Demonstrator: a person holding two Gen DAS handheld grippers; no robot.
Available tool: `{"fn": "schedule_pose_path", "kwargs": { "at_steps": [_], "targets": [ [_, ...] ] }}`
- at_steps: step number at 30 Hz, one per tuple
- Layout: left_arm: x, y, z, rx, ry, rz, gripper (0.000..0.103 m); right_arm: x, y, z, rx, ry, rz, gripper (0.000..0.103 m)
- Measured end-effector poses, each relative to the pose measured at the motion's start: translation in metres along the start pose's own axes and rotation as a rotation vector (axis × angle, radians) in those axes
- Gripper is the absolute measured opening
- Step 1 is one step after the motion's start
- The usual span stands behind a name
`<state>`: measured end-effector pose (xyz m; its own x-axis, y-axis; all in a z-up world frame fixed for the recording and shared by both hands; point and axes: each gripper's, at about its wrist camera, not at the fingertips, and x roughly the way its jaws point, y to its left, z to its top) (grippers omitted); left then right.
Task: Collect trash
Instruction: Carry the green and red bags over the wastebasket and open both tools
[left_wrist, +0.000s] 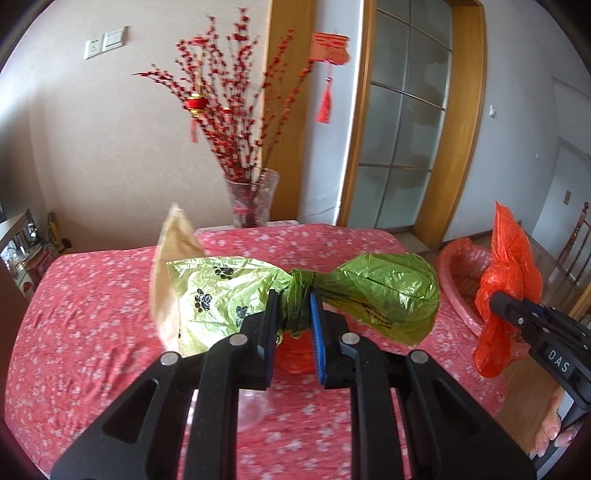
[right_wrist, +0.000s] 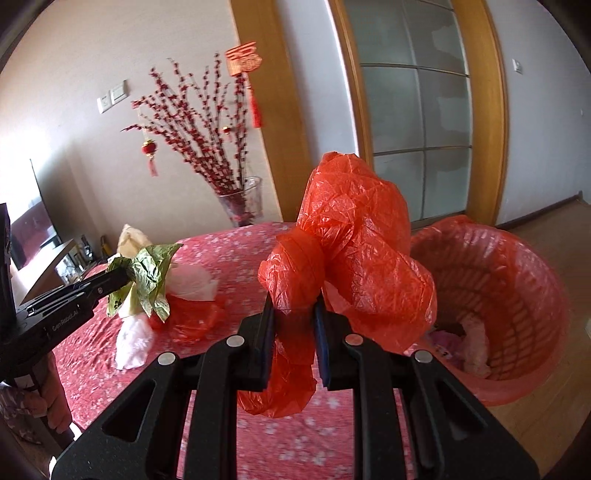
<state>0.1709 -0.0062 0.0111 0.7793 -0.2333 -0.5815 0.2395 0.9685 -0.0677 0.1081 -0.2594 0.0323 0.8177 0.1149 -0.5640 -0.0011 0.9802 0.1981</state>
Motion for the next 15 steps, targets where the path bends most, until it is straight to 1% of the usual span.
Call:
{"fn": "schedule_pose_path", "kwargs": {
  "at_steps": [15],
  "targets": [
    [0.030, -0.078, 0.009, 0.065, 0.032, -0.128, 0.017, -0.010, -0.070, 0.004, 0.091, -0.019, -0.085, 0.020]
  ]
}}
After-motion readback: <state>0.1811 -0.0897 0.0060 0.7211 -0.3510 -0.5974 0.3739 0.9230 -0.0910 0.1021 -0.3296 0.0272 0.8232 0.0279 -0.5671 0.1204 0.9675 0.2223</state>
